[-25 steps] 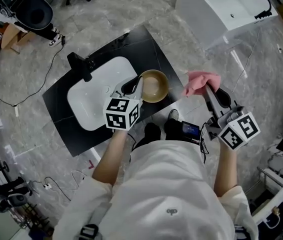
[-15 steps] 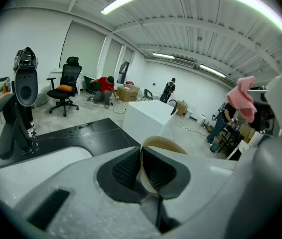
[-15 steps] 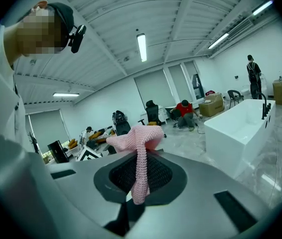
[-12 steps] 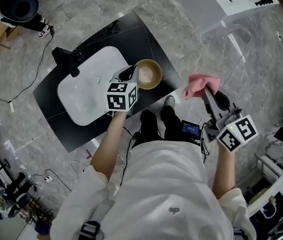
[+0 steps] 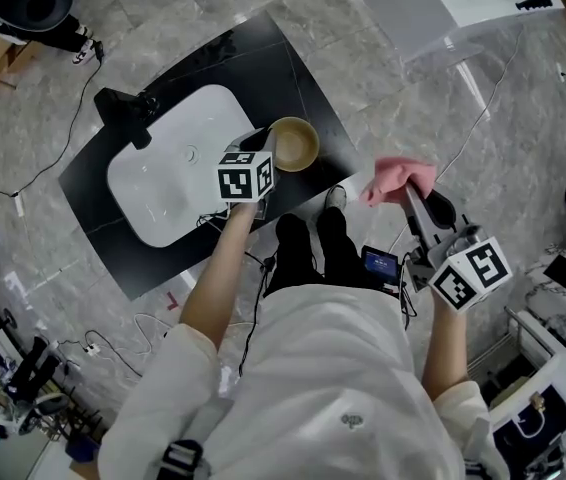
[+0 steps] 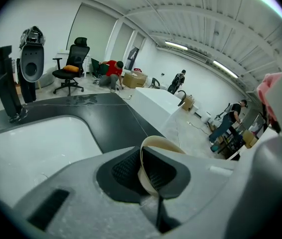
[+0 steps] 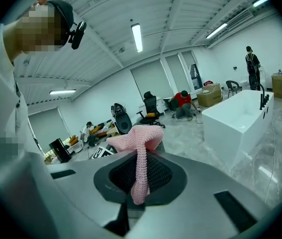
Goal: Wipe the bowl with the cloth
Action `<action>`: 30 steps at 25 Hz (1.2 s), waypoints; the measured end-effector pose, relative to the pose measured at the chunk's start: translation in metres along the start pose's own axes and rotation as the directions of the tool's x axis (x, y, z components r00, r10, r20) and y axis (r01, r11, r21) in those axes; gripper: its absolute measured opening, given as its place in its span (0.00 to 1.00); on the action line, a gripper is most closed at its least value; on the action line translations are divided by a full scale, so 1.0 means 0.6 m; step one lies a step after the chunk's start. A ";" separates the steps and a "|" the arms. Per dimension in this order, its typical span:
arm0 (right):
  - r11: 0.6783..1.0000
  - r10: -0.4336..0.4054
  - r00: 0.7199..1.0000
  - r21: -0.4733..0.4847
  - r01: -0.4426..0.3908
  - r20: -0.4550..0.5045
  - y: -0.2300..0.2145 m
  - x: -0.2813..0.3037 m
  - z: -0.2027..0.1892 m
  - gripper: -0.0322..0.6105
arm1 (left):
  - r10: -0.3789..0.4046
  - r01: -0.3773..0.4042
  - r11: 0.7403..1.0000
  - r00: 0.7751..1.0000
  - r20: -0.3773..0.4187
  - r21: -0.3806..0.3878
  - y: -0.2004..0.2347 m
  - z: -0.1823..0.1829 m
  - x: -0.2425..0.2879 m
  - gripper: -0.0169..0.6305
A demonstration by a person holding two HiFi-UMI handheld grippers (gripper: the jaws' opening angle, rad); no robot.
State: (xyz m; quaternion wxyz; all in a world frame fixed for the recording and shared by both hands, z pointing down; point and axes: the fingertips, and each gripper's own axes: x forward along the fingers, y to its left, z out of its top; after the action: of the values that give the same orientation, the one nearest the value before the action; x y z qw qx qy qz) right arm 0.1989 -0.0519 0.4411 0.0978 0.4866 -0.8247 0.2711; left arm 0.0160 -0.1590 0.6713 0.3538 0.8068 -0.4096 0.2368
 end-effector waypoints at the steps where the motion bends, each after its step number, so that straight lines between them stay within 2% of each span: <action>1: 1.000 0.001 1.000 0.000 -0.001 0.000 -0.001 -0.001 0.000 0.08 | 0.002 -0.002 1.000 1.000 0.001 -0.008 0.002 -0.004 0.004 0.07; 6: 1.000 0.016 1.000 0.000 -0.016 -0.005 -0.009 -0.003 0.000 0.08 | 0.005 -0.005 0.999 1.000 -0.004 -0.049 0.008 -0.022 0.022 0.07; 11: 0.999 0.042 0.999 -0.014 -0.042 -0.007 -0.019 -0.007 0.008 0.08 | 0.072 -0.072 0.997 0.997 -0.010 -0.024 0.015 -0.026 0.023 0.07; 14: 0.998 0.062 0.998 -0.030 -0.062 0.001 -0.029 -0.008 0.022 0.08 | 0.126 -0.125 0.991 0.992 0.023 -0.037 0.023 -0.015 0.005 0.07; 17: 0.995 0.091 0.996 -0.049 -0.091 0.012 -0.031 -0.007 0.036 0.08 | 0.160 -0.155 0.986 0.983 0.090 -0.063 0.028 0.005 -0.032 0.07; 20: 0.989 0.130 0.991 -0.074 -0.127 0.037 -0.024 -0.006 0.058 0.08 | 0.191 -0.180 0.981 0.964 0.183 -0.079 0.020 0.037 -0.092 0.07; 24: 0.974 0.197 0.978 -0.132 -0.186 0.072 -0.002 0.002 0.093 0.08 | 0.202 -0.172 0.977 0.934 0.293 -0.125 -0.011 0.078 -0.191 0.06; 27: 0.957 0.246 0.964 -0.184 -0.226 0.097 0.020 0.013 0.120 0.08 | 0.198 -0.162 0.979 0.897 0.396 -0.122 -0.048 0.115 -0.275 0.05; 30: 0.939 0.296 0.947 -0.218 -0.265 0.123 0.041 0.023 0.146 0.08 | 0.178 -0.166 0.984 0.853 0.490 -0.068 -0.093 0.157 -0.355 0.04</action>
State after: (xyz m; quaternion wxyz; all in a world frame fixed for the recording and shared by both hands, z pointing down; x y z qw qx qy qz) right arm 0.1798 -0.1002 0.3652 0.0422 0.3710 -0.9137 0.1602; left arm -0.0465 -0.1028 0.4469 0.2238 0.7965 -0.5596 0.0485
